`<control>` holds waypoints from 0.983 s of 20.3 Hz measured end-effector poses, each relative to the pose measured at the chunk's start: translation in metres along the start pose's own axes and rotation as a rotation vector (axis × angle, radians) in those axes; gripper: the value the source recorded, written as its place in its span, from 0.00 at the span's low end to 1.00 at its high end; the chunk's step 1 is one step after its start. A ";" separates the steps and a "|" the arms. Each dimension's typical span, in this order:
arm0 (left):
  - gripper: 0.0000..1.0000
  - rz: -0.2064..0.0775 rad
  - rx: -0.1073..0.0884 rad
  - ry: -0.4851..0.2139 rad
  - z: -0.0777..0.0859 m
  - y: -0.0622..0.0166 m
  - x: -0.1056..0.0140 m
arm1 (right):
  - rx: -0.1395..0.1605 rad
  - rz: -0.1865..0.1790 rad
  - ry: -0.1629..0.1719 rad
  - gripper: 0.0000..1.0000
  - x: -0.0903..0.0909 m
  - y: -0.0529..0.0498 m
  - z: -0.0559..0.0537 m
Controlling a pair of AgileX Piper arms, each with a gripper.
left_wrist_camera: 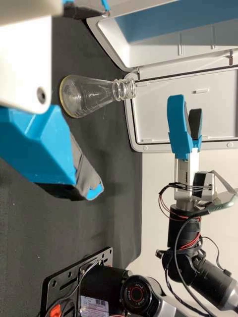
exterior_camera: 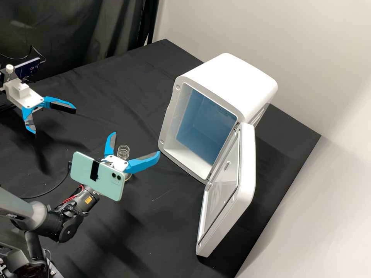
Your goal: Place the flask in the incubator
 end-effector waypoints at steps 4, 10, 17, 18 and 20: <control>1.00 0.000 0.000 0.000 0.000 0.0000 0.000 | -0.010 -0.011 0.042 1.00 0.002 -0.004 -0.008; 1.00 0.000 0.000 0.000 0.000 0.0000 0.000 | -0.036 -0.017 0.058 1.00 0.004 -0.006 -0.012; 1.00 0.000 0.000 0.000 0.000 0.0000 0.000 | -0.039 -0.124 0.032 1.00 0.011 -0.025 -0.003; 1.00 0.000 0.000 0.000 0.000 0.0000 0.000 | -0.034 -0.149 0.021 1.00 0.012 -0.029 -0.001; 1.00 0.000 0.000 0.000 0.000 0.0000 0.000 | -0.036 -0.190 0.003 1.00 0.013 -0.036 0.004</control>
